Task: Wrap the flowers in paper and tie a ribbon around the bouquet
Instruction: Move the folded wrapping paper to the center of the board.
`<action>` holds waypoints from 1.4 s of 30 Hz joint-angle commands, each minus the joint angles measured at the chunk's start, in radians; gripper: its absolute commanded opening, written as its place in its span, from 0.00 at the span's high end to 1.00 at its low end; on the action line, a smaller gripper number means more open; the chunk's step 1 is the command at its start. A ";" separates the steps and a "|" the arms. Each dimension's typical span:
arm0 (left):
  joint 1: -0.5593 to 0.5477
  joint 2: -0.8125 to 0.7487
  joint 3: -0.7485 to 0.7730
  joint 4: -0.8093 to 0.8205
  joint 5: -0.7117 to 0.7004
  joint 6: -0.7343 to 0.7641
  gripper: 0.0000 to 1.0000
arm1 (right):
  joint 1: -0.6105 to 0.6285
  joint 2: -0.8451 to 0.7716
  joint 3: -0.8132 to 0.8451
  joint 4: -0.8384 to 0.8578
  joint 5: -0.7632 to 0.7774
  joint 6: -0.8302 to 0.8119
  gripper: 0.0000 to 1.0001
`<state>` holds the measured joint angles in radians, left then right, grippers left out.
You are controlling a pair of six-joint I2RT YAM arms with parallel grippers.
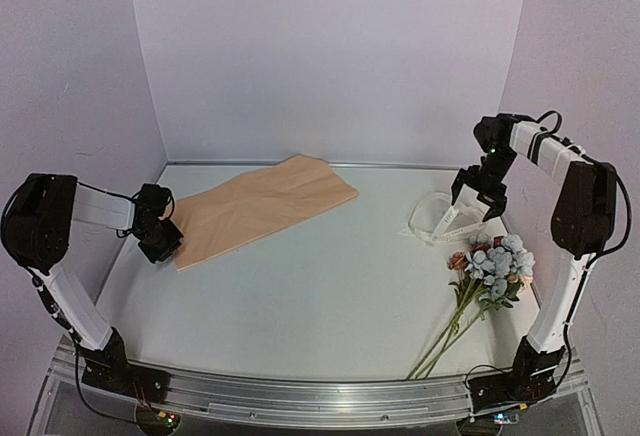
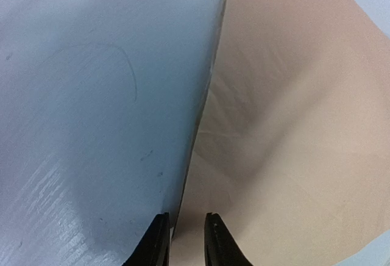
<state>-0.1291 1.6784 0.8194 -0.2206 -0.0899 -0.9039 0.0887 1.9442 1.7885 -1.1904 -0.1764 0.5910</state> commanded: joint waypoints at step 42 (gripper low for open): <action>-0.798 -0.452 -0.241 -0.193 0.041 -0.336 0.69 | 0.562 0.096 -0.004 0.131 -0.034 0.102 0.22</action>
<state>-0.8762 1.2027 0.5591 -0.3917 -0.0731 -1.2403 0.5681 1.9406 1.7002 -1.1319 -0.1991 0.6254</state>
